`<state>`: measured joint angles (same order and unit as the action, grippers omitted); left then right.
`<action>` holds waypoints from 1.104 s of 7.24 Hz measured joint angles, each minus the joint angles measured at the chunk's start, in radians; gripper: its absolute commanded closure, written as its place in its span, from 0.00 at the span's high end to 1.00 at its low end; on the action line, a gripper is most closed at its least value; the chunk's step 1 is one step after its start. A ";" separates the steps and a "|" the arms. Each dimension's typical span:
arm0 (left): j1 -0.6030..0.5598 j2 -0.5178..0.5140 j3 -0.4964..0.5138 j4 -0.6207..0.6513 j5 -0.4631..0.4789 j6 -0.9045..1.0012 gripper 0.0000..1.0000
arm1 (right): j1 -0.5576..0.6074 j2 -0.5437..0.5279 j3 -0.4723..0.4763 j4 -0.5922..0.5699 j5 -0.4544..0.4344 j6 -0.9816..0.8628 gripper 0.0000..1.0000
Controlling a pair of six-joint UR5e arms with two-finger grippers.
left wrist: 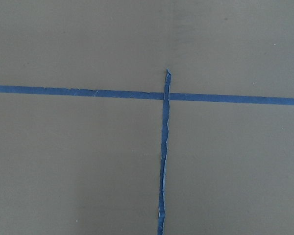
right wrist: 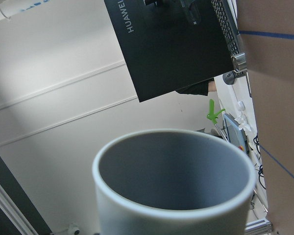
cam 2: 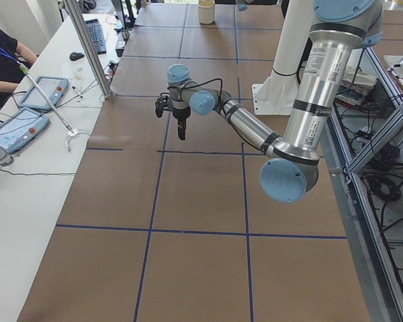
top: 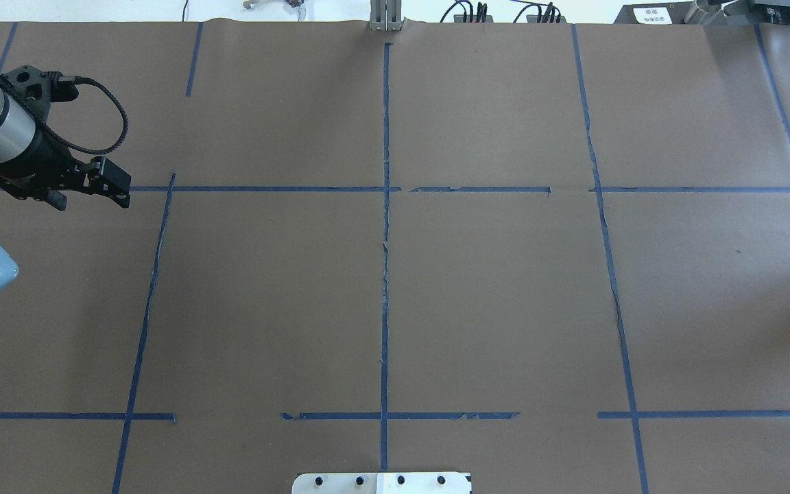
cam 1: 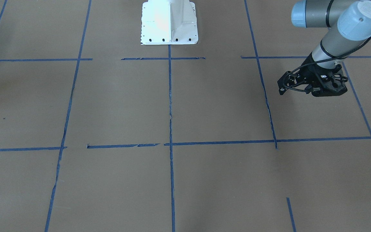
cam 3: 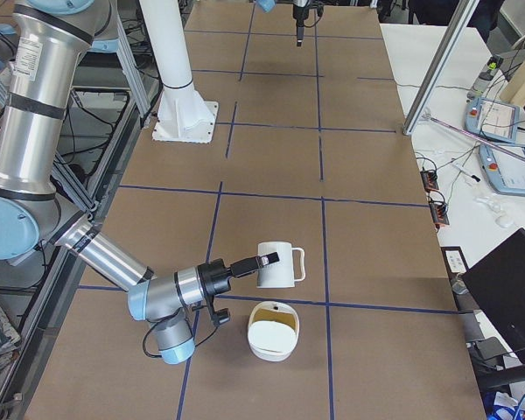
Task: Left arm hands cup to right arm to dump lemon
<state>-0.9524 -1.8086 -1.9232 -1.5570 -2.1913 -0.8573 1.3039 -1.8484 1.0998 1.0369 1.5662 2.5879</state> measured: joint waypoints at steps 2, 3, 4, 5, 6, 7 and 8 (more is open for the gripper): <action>0.004 0.000 0.005 0.000 -0.001 0.000 1.00 | 0.000 -0.005 0.000 -0.007 0.094 -0.255 0.24; 0.005 0.000 0.008 0.000 -0.003 0.001 1.00 | 0.002 -0.010 0.000 -0.009 0.144 -0.370 0.23; 0.006 0.000 0.010 0.000 -0.004 0.001 1.00 | 0.004 -0.016 0.002 -0.013 0.197 -0.488 0.22; 0.008 -0.001 0.010 0.000 -0.005 0.001 1.00 | 0.015 -0.020 0.007 -0.032 0.255 -0.620 0.21; 0.011 -0.001 0.010 -0.001 -0.005 0.001 1.00 | 0.038 -0.020 0.019 -0.074 0.326 -0.759 0.21; 0.012 -0.001 0.010 -0.001 -0.005 0.001 1.00 | 0.072 -0.018 0.050 -0.151 0.399 -0.908 0.20; 0.014 0.000 0.010 -0.001 -0.005 0.000 1.00 | 0.105 -0.019 0.104 -0.262 0.455 -1.068 0.16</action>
<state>-0.9379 -1.8088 -1.9132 -1.5584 -2.1963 -0.8571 1.4087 -1.8670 1.2038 0.7745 2.0209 1.5198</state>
